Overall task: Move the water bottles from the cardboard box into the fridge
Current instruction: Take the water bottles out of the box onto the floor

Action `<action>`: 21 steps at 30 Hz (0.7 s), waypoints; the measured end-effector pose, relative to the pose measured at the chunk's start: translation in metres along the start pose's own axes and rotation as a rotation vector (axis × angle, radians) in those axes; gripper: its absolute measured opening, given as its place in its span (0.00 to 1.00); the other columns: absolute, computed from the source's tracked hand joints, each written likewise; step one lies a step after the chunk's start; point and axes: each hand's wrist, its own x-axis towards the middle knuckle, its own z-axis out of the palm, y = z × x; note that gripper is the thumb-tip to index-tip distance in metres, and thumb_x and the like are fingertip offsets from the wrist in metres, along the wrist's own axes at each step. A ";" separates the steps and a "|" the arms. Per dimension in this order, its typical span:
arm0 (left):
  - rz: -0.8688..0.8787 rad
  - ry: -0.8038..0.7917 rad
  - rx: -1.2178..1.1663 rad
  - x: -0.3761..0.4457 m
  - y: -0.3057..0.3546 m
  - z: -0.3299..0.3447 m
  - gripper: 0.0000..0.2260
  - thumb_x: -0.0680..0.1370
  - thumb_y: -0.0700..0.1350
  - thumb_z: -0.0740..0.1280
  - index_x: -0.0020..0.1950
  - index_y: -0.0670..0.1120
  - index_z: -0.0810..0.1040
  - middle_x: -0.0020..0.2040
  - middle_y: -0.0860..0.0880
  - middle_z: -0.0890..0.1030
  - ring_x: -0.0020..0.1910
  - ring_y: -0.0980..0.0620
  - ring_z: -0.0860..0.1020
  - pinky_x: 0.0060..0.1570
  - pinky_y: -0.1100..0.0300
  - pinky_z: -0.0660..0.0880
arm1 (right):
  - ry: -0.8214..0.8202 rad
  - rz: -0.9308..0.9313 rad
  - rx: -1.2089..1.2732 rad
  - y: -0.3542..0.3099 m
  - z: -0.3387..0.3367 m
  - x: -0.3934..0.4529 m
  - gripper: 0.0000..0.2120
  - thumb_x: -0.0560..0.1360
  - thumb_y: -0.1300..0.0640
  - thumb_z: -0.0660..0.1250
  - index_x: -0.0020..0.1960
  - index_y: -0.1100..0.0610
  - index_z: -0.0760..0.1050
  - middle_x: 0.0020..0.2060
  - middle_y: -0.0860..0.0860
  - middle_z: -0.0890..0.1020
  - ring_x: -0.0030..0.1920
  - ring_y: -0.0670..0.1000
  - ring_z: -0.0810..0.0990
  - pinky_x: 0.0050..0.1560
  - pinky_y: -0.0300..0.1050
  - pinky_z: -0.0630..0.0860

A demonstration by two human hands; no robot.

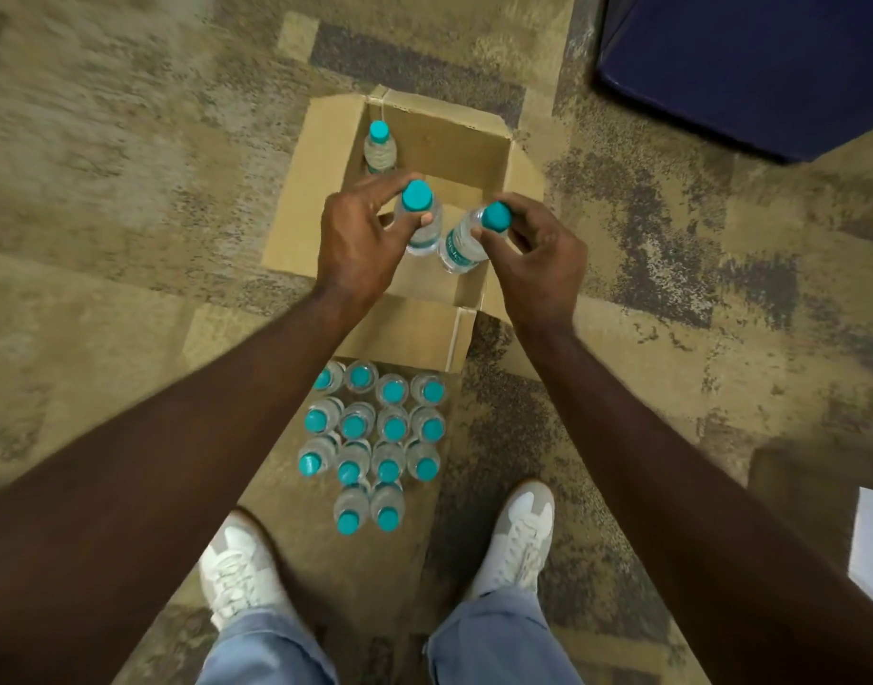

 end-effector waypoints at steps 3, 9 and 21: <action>-0.035 -0.037 -0.065 -0.036 0.001 -0.016 0.16 0.75 0.44 0.75 0.62 0.43 0.83 0.58 0.49 0.85 0.57 0.54 0.82 0.55 0.54 0.81 | -0.023 0.038 0.031 -0.007 -0.016 -0.033 0.19 0.72 0.54 0.77 0.61 0.57 0.82 0.53 0.48 0.86 0.53 0.43 0.84 0.55 0.48 0.83; -0.159 -0.088 -0.213 -0.119 0.006 -0.036 0.15 0.76 0.36 0.73 0.63 0.41 0.82 0.58 0.49 0.84 0.58 0.54 0.82 0.57 0.50 0.82 | -0.072 0.128 0.050 -0.011 -0.051 -0.109 0.19 0.72 0.56 0.77 0.62 0.58 0.81 0.54 0.49 0.85 0.52 0.44 0.85 0.52 0.48 0.84; -0.265 -0.063 -0.213 -0.247 0.011 -0.060 0.18 0.75 0.37 0.75 0.65 0.41 0.82 0.62 0.48 0.83 0.62 0.51 0.81 0.59 0.43 0.80 | -0.300 0.071 -0.102 -0.016 -0.080 -0.203 0.20 0.73 0.54 0.75 0.64 0.55 0.80 0.59 0.48 0.84 0.57 0.41 0.83 0.51 0.45 0.84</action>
